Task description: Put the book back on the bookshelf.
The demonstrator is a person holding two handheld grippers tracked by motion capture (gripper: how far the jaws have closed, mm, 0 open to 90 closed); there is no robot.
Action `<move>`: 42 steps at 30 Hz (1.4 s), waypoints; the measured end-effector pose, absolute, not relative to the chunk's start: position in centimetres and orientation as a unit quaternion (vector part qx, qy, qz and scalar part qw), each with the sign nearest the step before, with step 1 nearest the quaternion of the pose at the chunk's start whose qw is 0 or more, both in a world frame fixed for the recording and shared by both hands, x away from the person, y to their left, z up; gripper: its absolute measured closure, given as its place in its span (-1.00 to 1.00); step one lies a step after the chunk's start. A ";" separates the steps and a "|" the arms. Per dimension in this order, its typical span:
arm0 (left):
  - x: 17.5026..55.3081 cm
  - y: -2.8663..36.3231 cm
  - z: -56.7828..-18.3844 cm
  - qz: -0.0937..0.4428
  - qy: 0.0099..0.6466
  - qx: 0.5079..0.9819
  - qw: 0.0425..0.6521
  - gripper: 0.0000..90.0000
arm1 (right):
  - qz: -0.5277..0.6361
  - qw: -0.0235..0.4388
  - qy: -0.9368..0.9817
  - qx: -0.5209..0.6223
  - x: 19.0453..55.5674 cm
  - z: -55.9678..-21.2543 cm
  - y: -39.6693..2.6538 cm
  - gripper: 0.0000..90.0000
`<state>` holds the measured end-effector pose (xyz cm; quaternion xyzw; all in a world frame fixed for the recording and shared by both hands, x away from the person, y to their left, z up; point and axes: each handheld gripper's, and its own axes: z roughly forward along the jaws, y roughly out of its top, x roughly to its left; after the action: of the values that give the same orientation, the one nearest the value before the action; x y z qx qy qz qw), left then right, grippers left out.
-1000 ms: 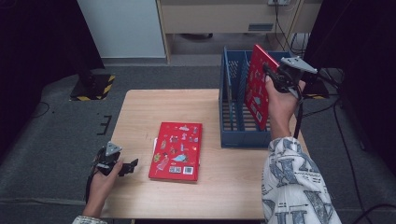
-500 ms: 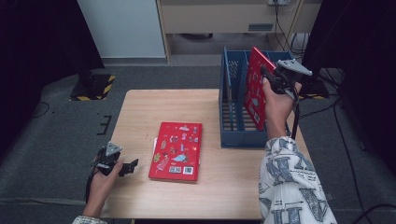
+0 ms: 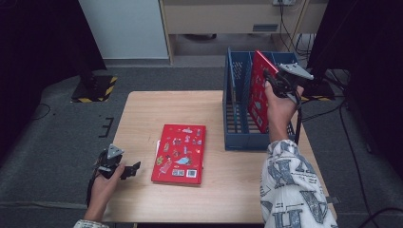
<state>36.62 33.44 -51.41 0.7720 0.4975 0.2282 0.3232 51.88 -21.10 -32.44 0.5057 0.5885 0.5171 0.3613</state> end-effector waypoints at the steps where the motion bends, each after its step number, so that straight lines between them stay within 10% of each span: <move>1: 36.6 33.4 -51.4 0.229 0.498 0.772 0.323 -0.89 | 0.517 0.361 0.588 0.507 51.9 -32.6 -21.1 0.77; 42: 36.7 33.3 -51.6 0.225 0.493 0.777 0.320 -0.89 | 0.496 0.356 0.594 0.524 54.5 -36.5 -20.3 0.77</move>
<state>36.70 33.26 -51.58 0.7770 0.4933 0.2248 0.3201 54.47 -20.28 -36.51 0.5243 0.5936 0.4961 0.3559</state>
